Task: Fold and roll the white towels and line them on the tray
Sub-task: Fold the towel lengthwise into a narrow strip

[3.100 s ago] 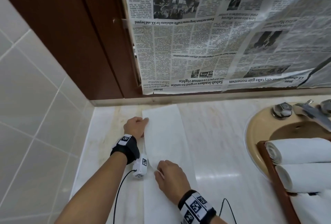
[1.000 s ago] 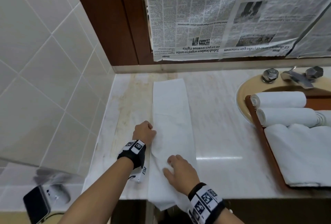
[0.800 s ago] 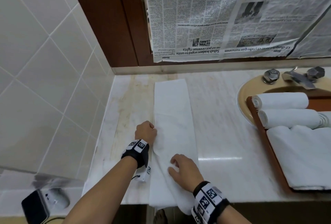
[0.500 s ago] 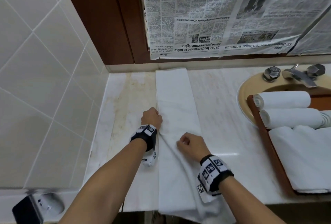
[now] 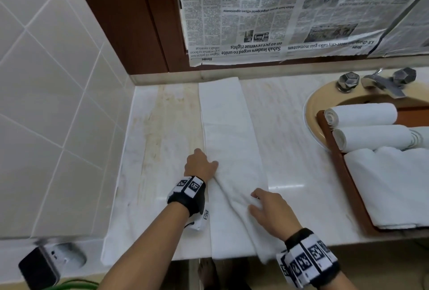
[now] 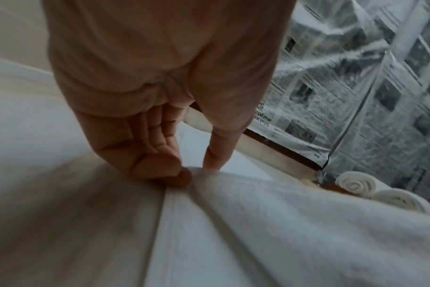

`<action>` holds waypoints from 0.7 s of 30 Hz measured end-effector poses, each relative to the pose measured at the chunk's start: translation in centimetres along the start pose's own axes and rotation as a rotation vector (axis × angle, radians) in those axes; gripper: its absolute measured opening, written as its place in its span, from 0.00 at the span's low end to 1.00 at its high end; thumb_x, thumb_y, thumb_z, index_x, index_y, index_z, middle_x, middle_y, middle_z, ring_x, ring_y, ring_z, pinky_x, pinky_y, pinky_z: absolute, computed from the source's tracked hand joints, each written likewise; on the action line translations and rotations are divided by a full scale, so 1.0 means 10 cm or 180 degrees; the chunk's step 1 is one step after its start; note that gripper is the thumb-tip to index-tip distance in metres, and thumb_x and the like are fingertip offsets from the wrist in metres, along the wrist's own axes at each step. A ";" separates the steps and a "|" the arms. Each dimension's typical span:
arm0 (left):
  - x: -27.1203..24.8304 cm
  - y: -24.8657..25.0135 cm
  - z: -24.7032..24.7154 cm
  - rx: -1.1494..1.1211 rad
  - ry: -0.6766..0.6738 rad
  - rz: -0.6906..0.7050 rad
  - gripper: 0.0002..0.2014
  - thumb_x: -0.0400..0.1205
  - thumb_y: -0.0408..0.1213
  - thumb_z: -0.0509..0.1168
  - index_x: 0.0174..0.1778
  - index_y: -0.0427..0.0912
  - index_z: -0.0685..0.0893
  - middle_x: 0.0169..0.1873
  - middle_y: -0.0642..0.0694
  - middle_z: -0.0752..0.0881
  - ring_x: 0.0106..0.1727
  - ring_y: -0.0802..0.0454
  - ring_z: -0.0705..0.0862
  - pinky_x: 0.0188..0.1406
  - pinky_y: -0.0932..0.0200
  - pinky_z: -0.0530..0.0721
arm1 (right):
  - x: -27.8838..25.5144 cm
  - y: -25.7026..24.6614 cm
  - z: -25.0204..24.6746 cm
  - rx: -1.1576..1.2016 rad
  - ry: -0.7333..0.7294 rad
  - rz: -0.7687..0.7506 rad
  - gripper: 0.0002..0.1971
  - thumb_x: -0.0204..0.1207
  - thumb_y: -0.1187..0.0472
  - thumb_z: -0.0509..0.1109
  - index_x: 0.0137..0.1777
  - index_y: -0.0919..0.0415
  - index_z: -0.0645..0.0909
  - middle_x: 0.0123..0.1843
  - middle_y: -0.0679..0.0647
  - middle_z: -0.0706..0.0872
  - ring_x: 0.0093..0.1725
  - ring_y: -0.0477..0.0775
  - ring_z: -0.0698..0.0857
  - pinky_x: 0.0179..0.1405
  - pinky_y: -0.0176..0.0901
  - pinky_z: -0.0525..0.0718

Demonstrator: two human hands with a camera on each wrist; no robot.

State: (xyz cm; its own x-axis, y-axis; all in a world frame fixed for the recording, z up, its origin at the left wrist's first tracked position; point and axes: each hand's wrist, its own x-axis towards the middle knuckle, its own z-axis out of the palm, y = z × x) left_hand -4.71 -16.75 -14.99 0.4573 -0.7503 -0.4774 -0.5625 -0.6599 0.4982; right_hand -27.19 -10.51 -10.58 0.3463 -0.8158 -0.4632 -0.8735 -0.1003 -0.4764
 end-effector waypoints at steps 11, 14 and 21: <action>-0.15 -0.22 -0.04 -0.0438 0.0056 -0.0002 0.10 0.78 0.35 0.68 0.55 0.41 0.87 0.58 0.43 0.87 0.57 0.45 0.85 0.48 0.63 0.77 | -0.69 -0.75 0.53 -0.1078 -0.0171 -0.0456 0.20 0.61 0.59 0.83 0.50 0.57 0.79 0.43 0.52 0.83 0.34 0.57 0.86 0.21 0.40 0.53; -0.17 -0.21 -0.05 -0.0464 0.0093 -0.0004 0.10 0.78 0.35 0.69 0.55 0.42 0.88 0.59 0.42 0.86 0.57 0.44 0.85 0.48 0.62 0.78 | -0.83 -0.69 0.87 -0.1140 -0.0397 -0.0388 0.18 0.77 0.67 0.69 0.66 0.61 0.72 0.57 0.59 0.82 0.49 0.64 0.87 0.24 0.43 0.54; -0.30 -0.23 -0.01 -0.0570 0.0280 0.0072 0.09 0.79 0.35 0.65 0.53 0.46 0.86 0.55 0.44 0.87 0.49 0.45 0.84 0.41 0.61 0.75 | -1.09 -0.49 1.15 -0.0825 -0.0849 -0.0463 0.17 0.83 0.66 0.58 0.70 0.61 0.66 0.64 0.61 0.77 0.57 0.67 0.83 0.44 0.50 0.71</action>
State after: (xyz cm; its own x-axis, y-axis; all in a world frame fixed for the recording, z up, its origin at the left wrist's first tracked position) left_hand -4.70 -12.98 -14.70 0.5088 -0.7605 -0.4034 -0.4455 -0.6335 0.6326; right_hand -22.71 5.43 -11.82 0.5198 -0.6092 -0.5989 -0.8543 -0.3722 -0.3628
